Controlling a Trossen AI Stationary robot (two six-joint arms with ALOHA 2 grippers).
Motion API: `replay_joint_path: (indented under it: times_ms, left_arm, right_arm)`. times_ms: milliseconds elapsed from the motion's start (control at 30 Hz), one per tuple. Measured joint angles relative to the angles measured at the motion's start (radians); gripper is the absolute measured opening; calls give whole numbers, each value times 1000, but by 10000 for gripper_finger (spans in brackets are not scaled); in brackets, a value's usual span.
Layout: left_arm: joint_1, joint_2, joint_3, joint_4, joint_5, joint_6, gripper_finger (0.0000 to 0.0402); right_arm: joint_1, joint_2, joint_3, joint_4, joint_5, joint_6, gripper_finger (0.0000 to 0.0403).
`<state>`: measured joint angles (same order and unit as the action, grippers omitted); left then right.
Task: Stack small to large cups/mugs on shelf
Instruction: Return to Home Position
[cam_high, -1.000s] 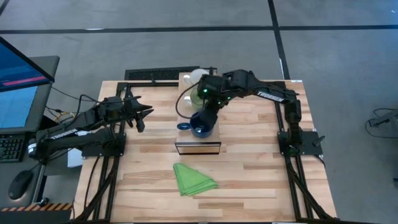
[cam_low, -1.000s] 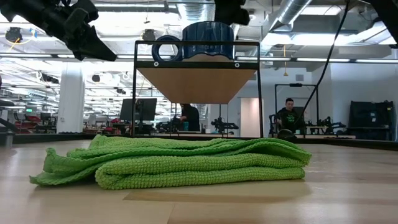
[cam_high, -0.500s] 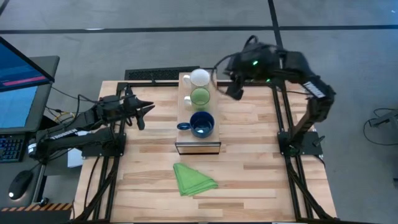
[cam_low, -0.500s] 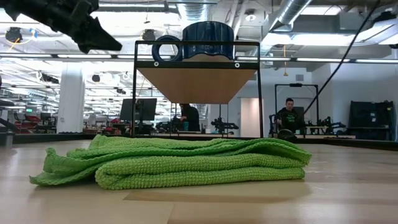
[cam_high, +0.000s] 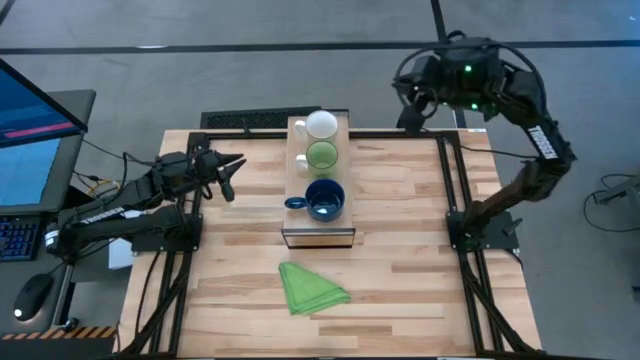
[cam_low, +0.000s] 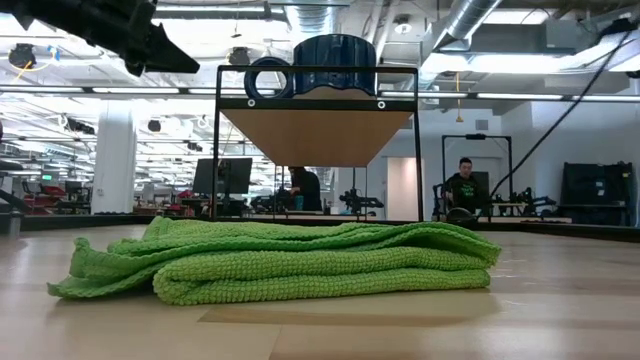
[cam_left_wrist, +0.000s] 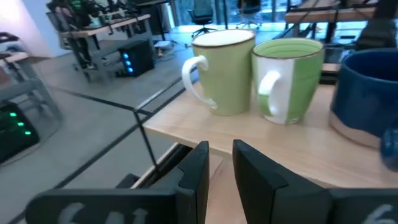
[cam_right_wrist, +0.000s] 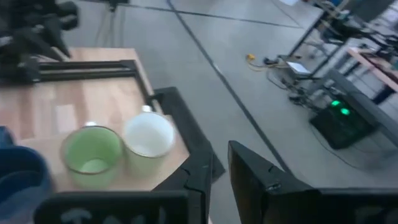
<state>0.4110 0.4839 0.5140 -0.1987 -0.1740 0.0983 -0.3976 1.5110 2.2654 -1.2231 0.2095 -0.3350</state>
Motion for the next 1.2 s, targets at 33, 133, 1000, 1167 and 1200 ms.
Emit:
replay_joint_path:
  times_ms: [33,133,1000,1167,1200]
  left_arm:
    - [0,0,0,-1,-10,5,63]
    - [0,0,0,-1,-23,12,63]
    - [0,-47,-102,215,-68,146,63]
    - [0,-144,-218,312,-156,171,63]
    - [0,-167,-232,310,-162,171,63]
  right_arm:
    - [-19,-27,-43,20,-1,-5,72]
    - [-80,-140,-249,153,-23,-32,65]
    - [-405,-1126,-1891,1403,-301,117,60]
    - [-404,-1248,-1978,1408,-288,136,60]
    - [-405,-1270,-1994,1406,-287,136,60]
